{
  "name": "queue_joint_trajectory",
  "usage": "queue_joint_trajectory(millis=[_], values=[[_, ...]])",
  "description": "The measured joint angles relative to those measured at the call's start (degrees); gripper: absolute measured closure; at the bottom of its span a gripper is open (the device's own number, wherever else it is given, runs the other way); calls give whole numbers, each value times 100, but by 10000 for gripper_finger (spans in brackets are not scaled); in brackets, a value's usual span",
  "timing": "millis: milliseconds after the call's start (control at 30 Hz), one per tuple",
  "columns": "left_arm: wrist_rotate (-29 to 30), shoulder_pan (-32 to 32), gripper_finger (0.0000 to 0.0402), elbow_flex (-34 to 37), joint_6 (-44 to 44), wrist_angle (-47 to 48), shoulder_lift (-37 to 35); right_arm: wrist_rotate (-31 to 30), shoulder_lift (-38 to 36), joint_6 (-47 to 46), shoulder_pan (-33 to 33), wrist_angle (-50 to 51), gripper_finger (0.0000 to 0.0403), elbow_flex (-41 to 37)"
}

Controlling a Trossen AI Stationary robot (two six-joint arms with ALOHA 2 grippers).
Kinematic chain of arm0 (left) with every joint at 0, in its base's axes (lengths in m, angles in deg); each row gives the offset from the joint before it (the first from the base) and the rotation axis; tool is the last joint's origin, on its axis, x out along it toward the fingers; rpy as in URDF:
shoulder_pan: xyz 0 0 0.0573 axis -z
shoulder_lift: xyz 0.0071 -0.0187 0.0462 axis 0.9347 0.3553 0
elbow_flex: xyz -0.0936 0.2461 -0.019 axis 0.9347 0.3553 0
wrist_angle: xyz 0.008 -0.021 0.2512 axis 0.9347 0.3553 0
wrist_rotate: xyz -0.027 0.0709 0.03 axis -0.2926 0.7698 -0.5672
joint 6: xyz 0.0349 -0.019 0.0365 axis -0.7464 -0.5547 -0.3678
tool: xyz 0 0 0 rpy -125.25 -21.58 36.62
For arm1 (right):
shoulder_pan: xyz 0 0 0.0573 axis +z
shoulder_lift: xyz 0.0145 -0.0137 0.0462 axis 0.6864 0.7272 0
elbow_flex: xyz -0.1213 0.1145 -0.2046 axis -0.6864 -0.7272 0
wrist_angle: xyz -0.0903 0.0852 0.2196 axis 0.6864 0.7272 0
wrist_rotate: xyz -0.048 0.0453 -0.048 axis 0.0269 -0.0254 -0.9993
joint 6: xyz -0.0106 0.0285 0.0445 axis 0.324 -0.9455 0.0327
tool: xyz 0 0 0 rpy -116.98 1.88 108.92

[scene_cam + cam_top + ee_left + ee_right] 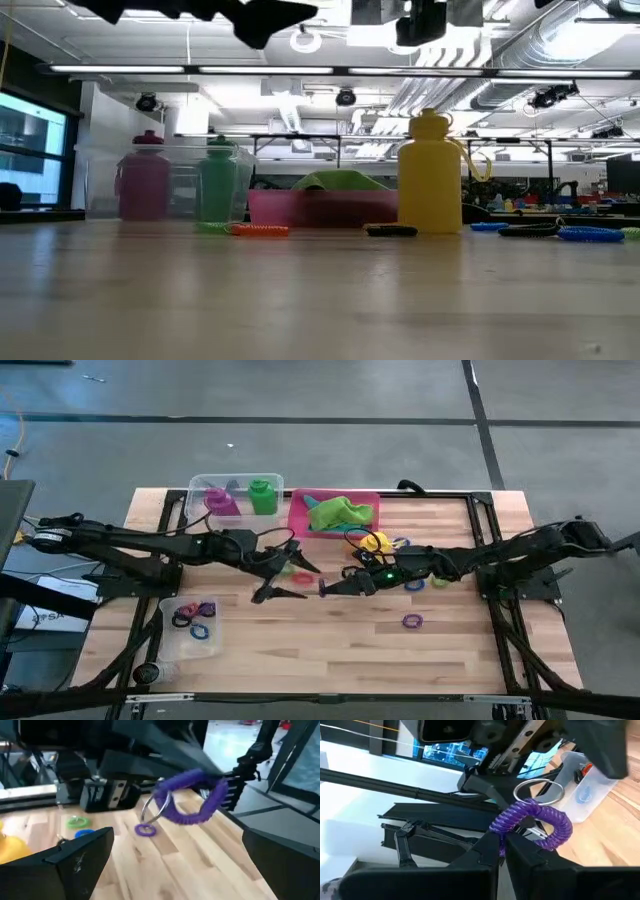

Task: Pick & Place Sports Items
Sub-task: Put the purple spring keychain into the bottom transparent bin

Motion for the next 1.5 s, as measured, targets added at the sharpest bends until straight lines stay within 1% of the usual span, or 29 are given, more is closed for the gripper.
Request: queue_joint_trajectory(millis=[100,200,267,433,533,633,867,967,1100,1500], values=[[149,50,42,0,-46,-237,0,0,0,0,0,0,403,0],[448,73,42,0,-253,-446,0,0,0,0,0,0,403,0],[547,72,42,0,-363,-551,0,-1,0,0,0,0,403,0],[554,66,42,0,-403,-612,0,-25,0,-1,0,-1,403,0],[551,68,55,0,-404,-612,0,-43,0,-2,0,-2,403,0],[551,68,87,0,-404,-612,2,-43,0,-2,0,0,403,0],[547,68,181,0,-404,-608,2,-65,0,-4,0,-2,403,0],[545,68,215,0,-404,-605,2,-65,0,-18,-2,-2,403,0],[543,68,253,0,-400,-603,3,-65,0,-24,0,-2,403,0],[541,66,351,0,-318,-597,7,-65,0,-22,0,-2,403,0]])
